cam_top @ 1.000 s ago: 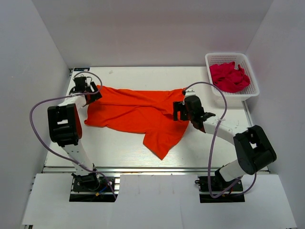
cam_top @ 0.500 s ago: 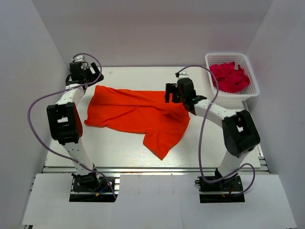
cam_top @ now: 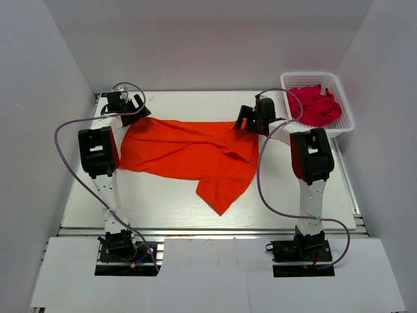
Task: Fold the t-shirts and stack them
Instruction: Fold the flattened tshirt in 1/3 of the way, then grap the side of the flattened tshirt closest away from the robot with both arms, then fold the other side of the tshirt into a rectangle, then rotate the tshirt 90 degrees
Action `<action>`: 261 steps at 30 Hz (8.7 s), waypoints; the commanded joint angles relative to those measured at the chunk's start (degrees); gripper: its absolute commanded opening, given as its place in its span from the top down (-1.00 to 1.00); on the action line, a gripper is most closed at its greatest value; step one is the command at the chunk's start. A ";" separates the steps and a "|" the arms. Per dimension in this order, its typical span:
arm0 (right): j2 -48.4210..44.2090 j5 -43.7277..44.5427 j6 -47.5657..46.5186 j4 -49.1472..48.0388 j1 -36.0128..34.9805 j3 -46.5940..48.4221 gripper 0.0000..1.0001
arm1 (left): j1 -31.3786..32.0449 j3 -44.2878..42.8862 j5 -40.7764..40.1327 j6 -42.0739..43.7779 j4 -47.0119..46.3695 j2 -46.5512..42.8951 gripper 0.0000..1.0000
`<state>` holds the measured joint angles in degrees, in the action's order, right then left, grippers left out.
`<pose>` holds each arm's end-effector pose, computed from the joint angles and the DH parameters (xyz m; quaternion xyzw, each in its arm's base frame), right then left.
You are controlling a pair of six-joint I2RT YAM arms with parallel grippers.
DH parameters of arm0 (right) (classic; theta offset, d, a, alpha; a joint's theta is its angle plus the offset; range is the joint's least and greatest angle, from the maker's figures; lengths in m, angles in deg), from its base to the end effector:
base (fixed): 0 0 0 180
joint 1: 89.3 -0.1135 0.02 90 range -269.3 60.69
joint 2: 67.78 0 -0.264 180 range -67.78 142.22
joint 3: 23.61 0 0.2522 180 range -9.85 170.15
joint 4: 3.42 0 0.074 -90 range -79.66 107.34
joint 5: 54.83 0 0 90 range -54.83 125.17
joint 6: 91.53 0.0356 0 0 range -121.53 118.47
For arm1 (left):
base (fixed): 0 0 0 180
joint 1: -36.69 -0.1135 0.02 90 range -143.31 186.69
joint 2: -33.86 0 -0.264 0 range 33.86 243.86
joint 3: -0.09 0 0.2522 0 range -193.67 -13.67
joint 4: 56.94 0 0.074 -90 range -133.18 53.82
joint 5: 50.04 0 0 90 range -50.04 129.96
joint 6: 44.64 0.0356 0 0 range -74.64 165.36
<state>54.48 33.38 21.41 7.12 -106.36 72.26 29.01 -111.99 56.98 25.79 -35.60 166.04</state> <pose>0.4532 0.1402 0.1588 0.0389 0.8937 0.1659 0.4150 0.5119 0.0585 0.1510 -0.1532 0.8905 -0.1763 0.3905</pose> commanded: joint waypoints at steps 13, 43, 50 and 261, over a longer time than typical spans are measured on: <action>19.51 -10.08 -2.00 13.24 7.65 27.74 -0.81 | 0.56 1.12 3.90 -5.21 2.11 0.71 -0.99; -48.51 4.33 -5.27 8.93 -7.29 -35.16 -0.81 | -0.58 52.43 -16.14 -5.04 8.17 -52.46 -0.73; -52.82 2.40 -4.48 13.68 -7.64 -39.48 -0.81 | -0.58 53.94 -20.35 -6.70 6.66 -45.88 -0.27; 2.62 -14.92 -6.76 19.11 -6.76 17.20 -0.81 | 20.69 57.11 7.78 -3.37 18.09 -73.48 -1.00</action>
<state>53.63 19.70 16.29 23.19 -112.18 86.42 49.57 -54.01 68.26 20.37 -15.14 89.93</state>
